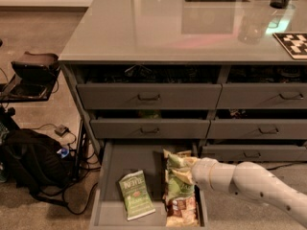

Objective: Pick green jalapeno chip bag from bottom drawer and place on counter

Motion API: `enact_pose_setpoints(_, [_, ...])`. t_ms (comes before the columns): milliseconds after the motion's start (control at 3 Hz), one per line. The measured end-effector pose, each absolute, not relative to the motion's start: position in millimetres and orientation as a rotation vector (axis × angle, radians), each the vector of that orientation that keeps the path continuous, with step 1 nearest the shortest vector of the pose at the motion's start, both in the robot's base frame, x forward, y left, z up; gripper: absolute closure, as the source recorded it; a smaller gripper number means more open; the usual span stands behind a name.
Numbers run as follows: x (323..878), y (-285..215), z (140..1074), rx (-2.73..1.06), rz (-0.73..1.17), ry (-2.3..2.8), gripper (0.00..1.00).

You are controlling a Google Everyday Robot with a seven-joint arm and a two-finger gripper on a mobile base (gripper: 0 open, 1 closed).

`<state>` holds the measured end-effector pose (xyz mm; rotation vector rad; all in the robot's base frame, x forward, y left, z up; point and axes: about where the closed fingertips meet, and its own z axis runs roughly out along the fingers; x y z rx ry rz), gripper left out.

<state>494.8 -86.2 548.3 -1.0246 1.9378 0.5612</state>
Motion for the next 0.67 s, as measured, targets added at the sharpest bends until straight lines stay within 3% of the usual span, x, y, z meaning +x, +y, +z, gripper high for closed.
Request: enact_pose_setpoints(667, [494.7,-101.2,597.8,-0.972,0.544,1.875,1.00])
